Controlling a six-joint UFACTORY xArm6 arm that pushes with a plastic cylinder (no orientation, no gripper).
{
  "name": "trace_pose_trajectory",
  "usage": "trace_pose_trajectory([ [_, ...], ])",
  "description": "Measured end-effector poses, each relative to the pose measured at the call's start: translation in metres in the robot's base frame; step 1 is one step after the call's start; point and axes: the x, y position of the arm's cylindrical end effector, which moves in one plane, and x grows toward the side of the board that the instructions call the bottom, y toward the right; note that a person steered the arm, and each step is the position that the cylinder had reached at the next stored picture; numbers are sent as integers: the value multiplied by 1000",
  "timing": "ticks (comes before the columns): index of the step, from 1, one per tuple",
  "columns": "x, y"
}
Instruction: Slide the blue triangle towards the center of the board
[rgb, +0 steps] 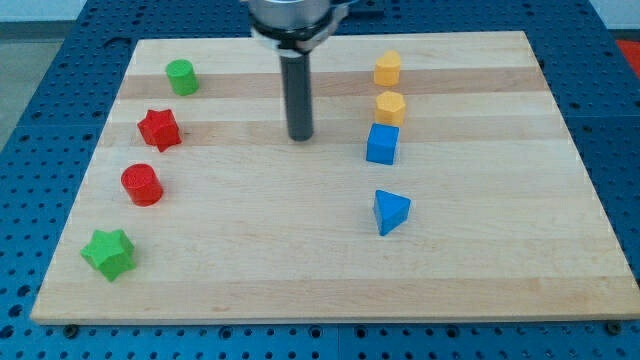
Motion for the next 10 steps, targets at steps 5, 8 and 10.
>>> trace_pose_trajectory([
  [5, 223, -27],
  [8, 209, 70],
  [10, 173, 99],
])
